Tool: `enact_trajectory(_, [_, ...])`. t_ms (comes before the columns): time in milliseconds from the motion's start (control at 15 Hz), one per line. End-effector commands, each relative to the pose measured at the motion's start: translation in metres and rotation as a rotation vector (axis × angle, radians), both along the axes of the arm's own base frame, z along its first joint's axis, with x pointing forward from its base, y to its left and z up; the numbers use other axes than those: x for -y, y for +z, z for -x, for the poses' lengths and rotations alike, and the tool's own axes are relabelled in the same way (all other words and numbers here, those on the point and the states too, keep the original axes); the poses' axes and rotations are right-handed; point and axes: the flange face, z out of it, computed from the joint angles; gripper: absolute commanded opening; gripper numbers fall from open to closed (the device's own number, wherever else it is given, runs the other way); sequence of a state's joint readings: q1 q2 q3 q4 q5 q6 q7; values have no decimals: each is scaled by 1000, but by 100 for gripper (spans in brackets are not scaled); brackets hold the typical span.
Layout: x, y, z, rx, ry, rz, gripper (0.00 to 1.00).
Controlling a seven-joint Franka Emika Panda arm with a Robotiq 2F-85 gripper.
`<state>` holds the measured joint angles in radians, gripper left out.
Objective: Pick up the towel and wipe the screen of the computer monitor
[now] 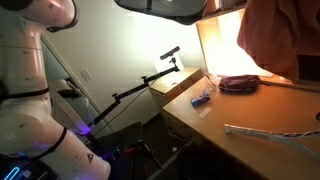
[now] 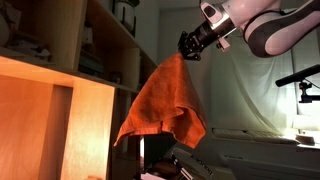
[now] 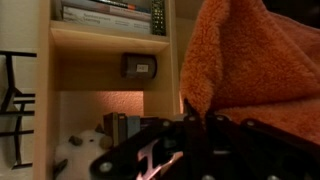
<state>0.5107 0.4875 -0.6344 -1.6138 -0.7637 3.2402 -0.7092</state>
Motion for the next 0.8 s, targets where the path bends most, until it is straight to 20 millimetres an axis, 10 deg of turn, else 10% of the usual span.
enact_trajectory(0, [-1, 4, 15, -23, 74, -4, 2])
enact_trajectory(733, [-19, 42, -15, 41, 38, -204, 2])
